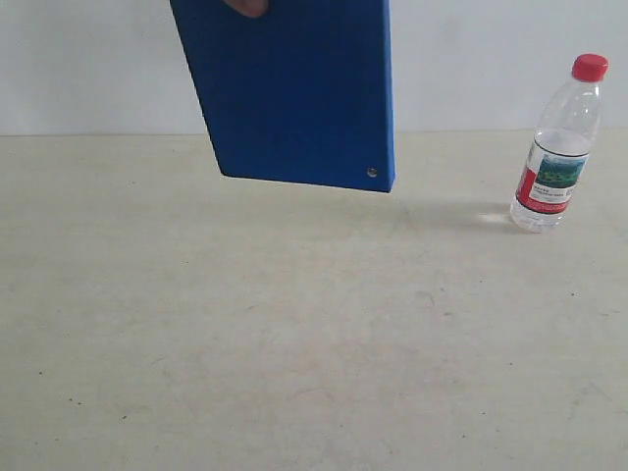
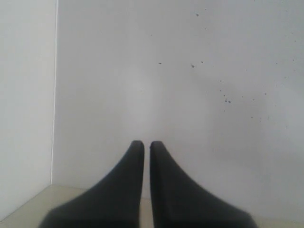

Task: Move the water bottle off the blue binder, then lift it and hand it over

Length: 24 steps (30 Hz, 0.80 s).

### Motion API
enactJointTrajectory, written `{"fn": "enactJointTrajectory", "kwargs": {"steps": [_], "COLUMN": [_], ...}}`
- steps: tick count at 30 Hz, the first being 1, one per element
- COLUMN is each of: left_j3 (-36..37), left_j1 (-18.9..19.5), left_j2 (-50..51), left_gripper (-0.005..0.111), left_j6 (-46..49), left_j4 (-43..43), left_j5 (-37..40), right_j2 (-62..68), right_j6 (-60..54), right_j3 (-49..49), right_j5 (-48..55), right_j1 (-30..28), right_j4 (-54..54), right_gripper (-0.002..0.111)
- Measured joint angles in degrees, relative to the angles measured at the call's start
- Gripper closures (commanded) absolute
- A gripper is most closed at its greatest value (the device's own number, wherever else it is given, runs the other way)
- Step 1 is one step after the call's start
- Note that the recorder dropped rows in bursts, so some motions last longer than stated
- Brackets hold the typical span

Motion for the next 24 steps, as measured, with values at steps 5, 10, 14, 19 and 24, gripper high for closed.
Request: {"fn": "enactJointTrajectory", "kwargs": {"steps": [5,10,14,19,24], "left_j3": [0.00,0.38,0.49,0.49,0.49], "left_j1": [0.00,0.00,0.00,0.00,0.00], "left_j2": [0.00,0.00,0.00,0.00,0.00], "left_gripper": [0.102,0.102,0.102,0.102,0.102], "left_j6": [0.00,0.00,0.00,0.00,0.00], "left_j4": [0.00,0.00,0.00,0.00,0.00], "left_j5": [0.39,1.93,1.93,1.93,1.93], "right_j2": [5.86,6.79,6.79,6.79,1.92], "right_j6": [-0.12,0.00,0.00,0.00,-4.19], "right_j3": [2.16,2.26,2.40,2.49,2.53], "right_j5": [9.32,25.23,27.90,28.25,27.50], "right_j1": [0.00,0.00,0.00,0.00,-3.44], "right_j4": [2.11,2.21,2.21,2.21,1.99], "right_gripper": [0.108,0.108,0.108,0.108,0.108]}}
